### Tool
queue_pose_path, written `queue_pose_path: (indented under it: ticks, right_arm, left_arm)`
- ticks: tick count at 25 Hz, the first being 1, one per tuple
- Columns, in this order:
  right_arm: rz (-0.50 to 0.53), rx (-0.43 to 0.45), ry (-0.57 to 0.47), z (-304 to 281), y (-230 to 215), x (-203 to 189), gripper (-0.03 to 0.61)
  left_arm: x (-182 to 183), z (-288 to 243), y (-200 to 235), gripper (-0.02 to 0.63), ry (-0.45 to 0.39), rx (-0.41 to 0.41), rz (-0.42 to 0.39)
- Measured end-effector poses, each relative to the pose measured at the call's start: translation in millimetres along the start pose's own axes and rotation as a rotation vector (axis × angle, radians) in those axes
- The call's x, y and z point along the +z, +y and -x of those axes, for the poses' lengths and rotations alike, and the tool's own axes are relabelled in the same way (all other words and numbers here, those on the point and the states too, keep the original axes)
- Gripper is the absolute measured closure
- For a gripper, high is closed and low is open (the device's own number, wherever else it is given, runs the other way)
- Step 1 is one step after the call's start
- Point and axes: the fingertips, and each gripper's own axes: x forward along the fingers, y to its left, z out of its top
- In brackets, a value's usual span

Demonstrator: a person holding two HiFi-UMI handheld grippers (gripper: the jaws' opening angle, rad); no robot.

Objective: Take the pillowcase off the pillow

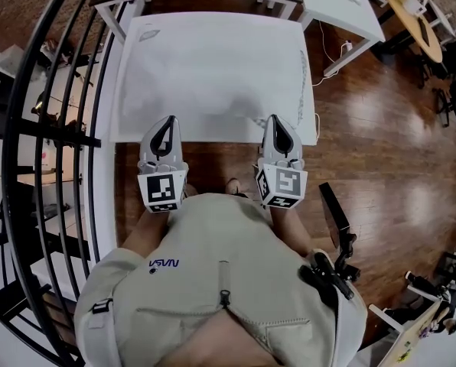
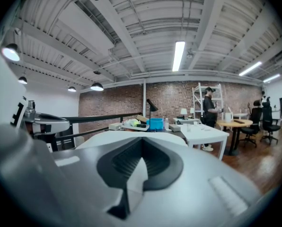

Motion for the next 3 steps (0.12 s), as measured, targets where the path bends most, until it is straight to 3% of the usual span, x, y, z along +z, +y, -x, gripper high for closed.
queue_pose_path:
  ticks: [3]
  right_arm:
    - [-0.001, -0.008, -0.002, 1.0, -4.3, 1.9, 0.577]
  left_arm:
    - [3.4, -3.2, -3.2, 0.609, -0.006, -0.011, -0.004]
